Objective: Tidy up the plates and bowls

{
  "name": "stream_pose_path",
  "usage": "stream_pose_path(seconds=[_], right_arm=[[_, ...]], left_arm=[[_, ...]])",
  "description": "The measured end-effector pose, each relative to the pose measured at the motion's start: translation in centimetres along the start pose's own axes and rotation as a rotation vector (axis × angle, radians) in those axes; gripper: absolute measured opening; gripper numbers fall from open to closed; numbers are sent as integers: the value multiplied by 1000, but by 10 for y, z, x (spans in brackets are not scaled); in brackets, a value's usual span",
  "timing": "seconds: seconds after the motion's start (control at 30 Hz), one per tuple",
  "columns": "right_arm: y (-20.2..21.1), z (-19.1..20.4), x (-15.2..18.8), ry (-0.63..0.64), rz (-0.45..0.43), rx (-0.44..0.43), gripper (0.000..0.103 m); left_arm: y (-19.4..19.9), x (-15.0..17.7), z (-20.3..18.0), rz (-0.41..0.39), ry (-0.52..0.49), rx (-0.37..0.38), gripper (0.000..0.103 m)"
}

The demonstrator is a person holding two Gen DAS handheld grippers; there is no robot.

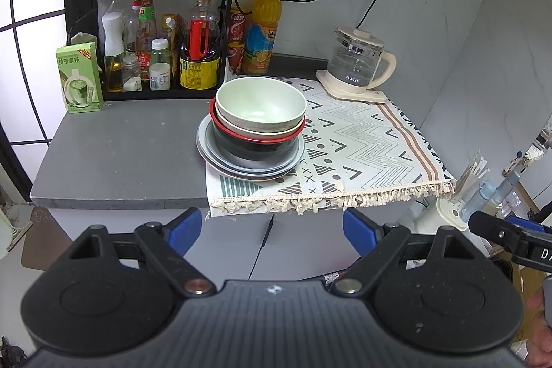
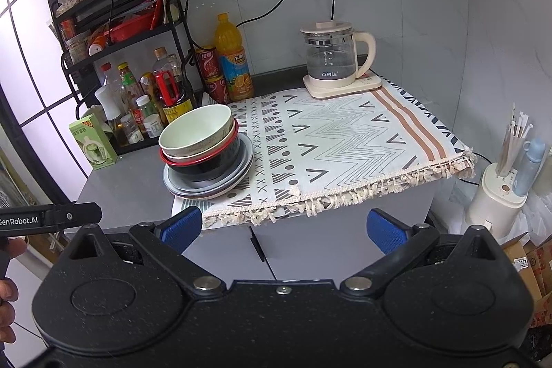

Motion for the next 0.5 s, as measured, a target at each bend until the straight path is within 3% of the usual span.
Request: stream_pose_path(seconds=[0.5], right_arm=[[-1, -6, 0, -2, 2, 11, 103]], left_arm=[[-1, 1, -3, 0, -5, -1, 87]])
Point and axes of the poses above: each gripper's, at about its wrist camera, not at the fingertips, and y roughly against the way its jaws point, z to its left, x to its underside, the point moved 7 cm from there along -y, roughly the way its jaws point, and after that the axes turned 1 degree about -x, right-handed, at the moved point
